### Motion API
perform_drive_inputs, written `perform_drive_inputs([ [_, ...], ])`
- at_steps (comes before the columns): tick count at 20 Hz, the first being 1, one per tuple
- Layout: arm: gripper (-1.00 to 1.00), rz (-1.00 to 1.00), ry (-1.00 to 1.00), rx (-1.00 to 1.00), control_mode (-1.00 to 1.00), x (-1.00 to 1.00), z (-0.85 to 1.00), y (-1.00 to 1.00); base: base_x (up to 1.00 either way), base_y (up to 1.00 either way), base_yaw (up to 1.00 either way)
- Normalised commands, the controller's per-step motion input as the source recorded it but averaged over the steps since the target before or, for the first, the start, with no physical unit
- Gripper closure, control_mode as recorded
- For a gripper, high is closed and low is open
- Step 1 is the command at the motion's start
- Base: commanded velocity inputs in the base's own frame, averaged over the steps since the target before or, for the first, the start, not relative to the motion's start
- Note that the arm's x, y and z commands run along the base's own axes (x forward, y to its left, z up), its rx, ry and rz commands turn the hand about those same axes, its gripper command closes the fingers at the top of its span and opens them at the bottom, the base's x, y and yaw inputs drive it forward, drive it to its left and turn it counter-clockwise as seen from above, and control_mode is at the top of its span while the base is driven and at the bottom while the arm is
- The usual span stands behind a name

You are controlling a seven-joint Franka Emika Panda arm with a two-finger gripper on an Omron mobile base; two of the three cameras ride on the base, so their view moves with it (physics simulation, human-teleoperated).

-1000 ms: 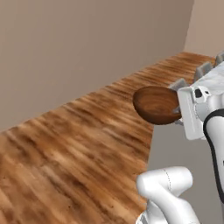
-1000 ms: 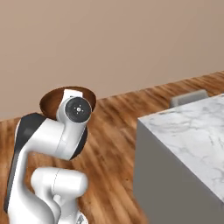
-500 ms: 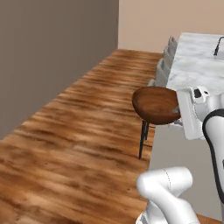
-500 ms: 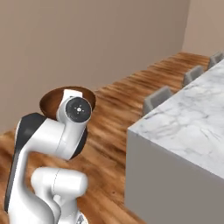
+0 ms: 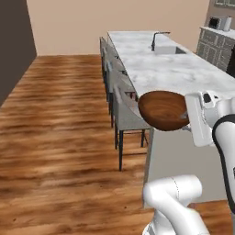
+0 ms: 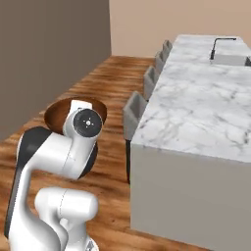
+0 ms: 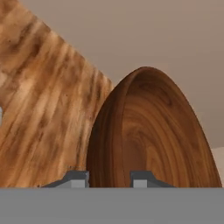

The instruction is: Pick up the bowls from the cabinet and place each bowl in front of a stool on the dining counter.

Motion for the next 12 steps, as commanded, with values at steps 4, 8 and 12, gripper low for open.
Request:
perform_drive_inputs([
  [4, 1.00, 0.00, 0.00, 0.00, 1.00, 0.00, 0.00, 0.00, -0.05, 0.82, -0.73],
  [8, 1.00, 0.00, 0.00, 0.00, 1.00, 0.00, 0.00, 0.00, -0.16, 1.00, -0.63],
  [12, 1.00, 0.00, 0.00, 0.00, 1.00, 0.00, 0.00, 0.00, -0.04, 1.00, -0.59],
])
